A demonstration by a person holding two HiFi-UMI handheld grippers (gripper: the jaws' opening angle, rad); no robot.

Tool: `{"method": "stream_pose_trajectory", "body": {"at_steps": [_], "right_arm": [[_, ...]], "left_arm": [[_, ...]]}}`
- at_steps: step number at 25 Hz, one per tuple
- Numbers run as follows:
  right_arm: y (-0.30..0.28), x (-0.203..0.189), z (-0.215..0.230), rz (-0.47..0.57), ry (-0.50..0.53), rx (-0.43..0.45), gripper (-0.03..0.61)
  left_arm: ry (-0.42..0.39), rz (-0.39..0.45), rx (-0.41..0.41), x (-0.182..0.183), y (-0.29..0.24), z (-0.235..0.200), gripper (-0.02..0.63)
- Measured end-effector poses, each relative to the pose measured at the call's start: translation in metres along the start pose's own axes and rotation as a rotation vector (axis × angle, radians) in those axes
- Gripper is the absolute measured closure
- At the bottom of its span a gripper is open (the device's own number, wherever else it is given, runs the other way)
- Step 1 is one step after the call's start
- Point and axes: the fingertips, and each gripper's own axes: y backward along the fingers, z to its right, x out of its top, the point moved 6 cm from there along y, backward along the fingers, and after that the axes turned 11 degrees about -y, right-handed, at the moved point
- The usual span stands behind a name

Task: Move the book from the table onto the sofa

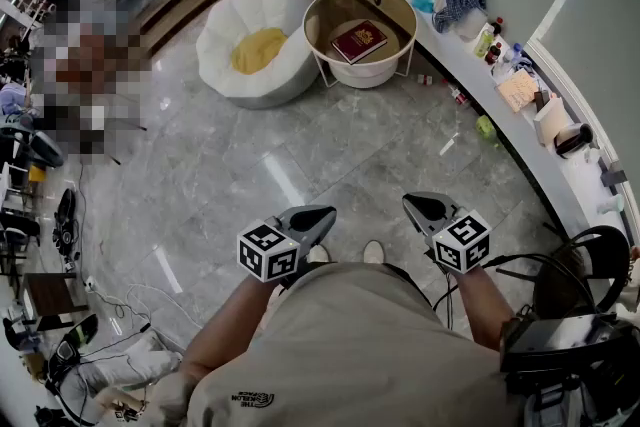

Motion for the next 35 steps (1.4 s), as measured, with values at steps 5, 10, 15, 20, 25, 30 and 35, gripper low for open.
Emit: {"method": "stream_pose_trajectory", "body": {"at_steps": [5,10,15,20,25,30,35], "right_arm": [[-0.005,0.008,0.009,0.007,0.008,0.004,0.566],[-0.011,0.011,0.02,-0.007,-0.001,0.003,0.566],[-0.03,0.021,0.036,-0.016,-0.026,-0.013,0.566],[-0.068,0.046,0.06,-0.012,-0.069,-0.039,0.563],[-0.125,0.091,0.087,-0.023,-0.088,-0.103,0.539],[-0.191,0.144,0.112,-0.026,-0.097,-0.17,0.488],[-0.246,0.186,0.137,-0.009,-0.11,-0.209,0.48]], "left_arm": [[-0.01,0.01,0.008,0.008,-0.009,-0.01,0.606],[-0.005,0.018,0.011,0.016,-0.016,-0.023,0.606],[0.01,0.025,-0.014,0.022,-0.029,-0.054,0.606],[0.033,0.032,-0.036,0.03,-0.053,-0.116,0.606],[0.045,0.065,-0.082,0.062,-0.071,-0.201,0.604],[0.034,0.054,-0.13,0.089,-0.078,-0.283,0.593],[0.074,0.041,-0.151,0.097,-0.085,-0.352,0.531]]}}
